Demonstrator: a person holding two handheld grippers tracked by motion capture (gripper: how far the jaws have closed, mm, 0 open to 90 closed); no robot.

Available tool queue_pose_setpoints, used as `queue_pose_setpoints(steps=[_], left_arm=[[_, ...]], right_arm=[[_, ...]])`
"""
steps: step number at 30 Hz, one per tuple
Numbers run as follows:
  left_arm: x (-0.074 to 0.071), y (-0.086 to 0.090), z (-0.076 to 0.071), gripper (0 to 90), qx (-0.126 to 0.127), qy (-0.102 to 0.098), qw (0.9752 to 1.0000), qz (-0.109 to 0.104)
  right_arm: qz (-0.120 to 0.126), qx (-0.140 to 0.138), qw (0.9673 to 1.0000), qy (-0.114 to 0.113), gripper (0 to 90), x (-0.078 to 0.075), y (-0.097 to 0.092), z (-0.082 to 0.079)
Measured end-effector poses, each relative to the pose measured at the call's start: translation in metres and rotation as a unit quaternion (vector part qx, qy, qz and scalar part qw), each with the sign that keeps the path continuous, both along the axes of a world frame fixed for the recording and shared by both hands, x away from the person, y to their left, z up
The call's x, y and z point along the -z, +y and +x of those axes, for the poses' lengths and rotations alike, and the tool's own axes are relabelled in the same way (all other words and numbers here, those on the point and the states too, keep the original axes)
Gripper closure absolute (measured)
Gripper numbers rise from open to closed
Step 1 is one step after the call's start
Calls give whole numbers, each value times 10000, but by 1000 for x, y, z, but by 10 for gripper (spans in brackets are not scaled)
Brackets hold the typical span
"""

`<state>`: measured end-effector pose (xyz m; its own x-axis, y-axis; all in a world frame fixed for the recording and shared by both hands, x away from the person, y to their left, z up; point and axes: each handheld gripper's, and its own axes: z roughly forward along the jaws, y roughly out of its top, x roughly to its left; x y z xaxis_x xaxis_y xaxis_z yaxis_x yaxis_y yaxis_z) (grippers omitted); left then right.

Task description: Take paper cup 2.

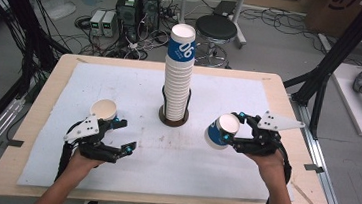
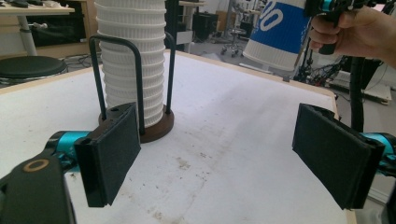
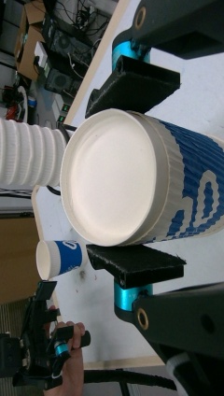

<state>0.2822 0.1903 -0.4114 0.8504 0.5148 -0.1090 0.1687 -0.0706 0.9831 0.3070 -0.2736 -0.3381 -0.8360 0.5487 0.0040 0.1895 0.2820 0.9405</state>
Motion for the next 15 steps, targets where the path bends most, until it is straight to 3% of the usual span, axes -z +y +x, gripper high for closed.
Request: queue_pose_setpoints(steps=[6,15], left_arm=[[1,1,2,150,19,9,10000,-39],[0,-2,0,150,62,-40,10000,39]], right_arm=[[67,-6,10000,-11,314,7,-1,-4],[-57,-26,10000,76,314,14,3,-4]])
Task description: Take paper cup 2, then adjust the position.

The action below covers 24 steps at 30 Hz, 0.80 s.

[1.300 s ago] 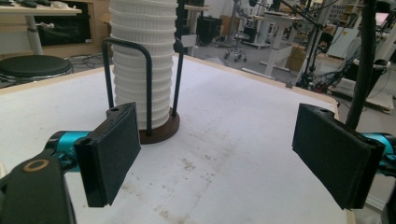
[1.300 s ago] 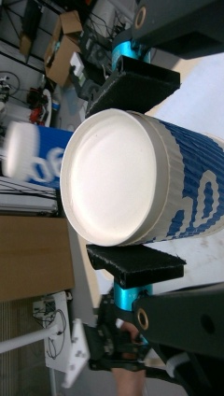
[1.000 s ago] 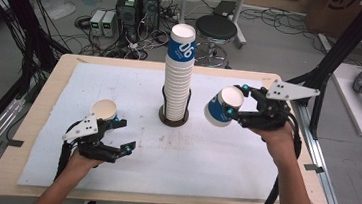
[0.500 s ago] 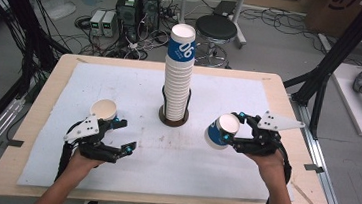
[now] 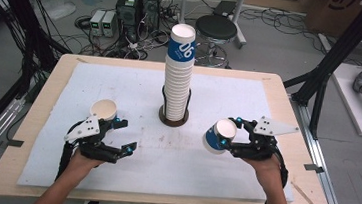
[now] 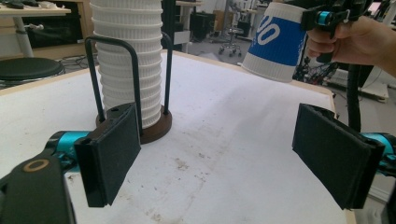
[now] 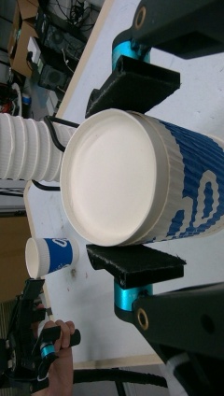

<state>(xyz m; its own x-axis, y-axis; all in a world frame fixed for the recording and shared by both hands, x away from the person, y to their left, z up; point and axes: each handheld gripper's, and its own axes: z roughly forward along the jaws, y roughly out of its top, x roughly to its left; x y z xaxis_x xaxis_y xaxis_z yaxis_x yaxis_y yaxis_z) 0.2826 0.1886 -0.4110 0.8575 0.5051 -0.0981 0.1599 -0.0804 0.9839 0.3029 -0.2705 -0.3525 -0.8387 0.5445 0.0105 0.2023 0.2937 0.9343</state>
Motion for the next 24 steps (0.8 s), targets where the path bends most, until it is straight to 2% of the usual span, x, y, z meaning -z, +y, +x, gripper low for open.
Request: queue_pose_setpoints(steps=[13,19,24], left_arm=[[-1,-3,1,152,100,-28,9999,25],[-5,-13,-3,151,414,-86,9991,55],[-13,-24,0,149,660,-111,9977,105]], right_arm=[[-19,-22,10000,40,313,4,7,1],[-47,-215,9997,62,314,5,17,-3],[-32,-488,9988,67,314,5,30,-3]])
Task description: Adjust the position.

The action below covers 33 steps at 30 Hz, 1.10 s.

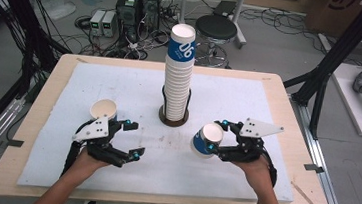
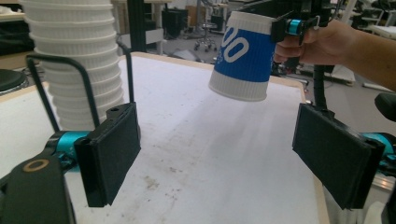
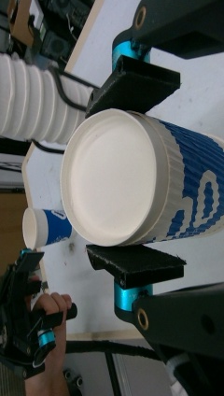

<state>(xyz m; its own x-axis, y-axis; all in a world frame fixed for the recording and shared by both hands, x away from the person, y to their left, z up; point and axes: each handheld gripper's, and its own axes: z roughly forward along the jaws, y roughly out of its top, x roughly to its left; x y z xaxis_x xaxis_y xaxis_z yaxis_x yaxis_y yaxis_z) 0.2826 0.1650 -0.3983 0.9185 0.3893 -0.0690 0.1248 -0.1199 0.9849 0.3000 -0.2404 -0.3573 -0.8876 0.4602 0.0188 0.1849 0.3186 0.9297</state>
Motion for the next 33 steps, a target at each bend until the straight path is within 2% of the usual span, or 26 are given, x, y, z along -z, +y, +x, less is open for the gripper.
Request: queue_pose_setpoints(steps=[11,20,33], left_arm=[[-7,-25,7,149,610,41,9981,-93],[-9,-42,10,144,861,-48,9962,-76],[-3,-60,11,144,1062,-88,9943,-66]], right_arm=[[54,-578,9983,4,314,-1,30,9],[343,-959,9948,6,314,-6,45,9],[479,-1400,9890,53,315,-7,52,2]])
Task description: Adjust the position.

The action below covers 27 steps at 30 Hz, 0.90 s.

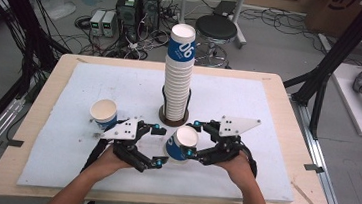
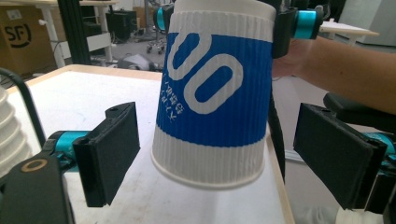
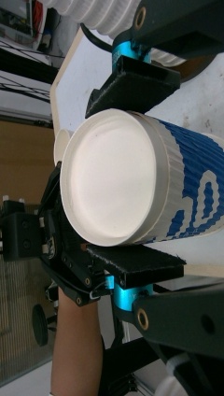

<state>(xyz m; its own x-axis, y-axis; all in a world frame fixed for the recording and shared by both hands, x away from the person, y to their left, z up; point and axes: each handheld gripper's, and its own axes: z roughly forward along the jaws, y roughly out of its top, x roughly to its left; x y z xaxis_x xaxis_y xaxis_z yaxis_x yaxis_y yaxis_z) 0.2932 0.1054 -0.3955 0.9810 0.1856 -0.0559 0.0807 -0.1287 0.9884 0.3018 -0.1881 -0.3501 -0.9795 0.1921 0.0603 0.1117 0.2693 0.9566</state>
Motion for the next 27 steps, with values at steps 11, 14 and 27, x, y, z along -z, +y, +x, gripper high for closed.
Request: queue_pose_setpoints(steps=[11,14,27], left_arm=[[5,-12,3,144,117,39,9999,-7],[7,-13,3,144,129,58,9999,4],[14,-17,4,143,178,214,9996,30]], right_arm=[[83,-141,9999,37,315,-1,0,0],[115,-162,9998,42,315,-1,0,-1],[249,-254,9994,55,316,-2,0,-1]])
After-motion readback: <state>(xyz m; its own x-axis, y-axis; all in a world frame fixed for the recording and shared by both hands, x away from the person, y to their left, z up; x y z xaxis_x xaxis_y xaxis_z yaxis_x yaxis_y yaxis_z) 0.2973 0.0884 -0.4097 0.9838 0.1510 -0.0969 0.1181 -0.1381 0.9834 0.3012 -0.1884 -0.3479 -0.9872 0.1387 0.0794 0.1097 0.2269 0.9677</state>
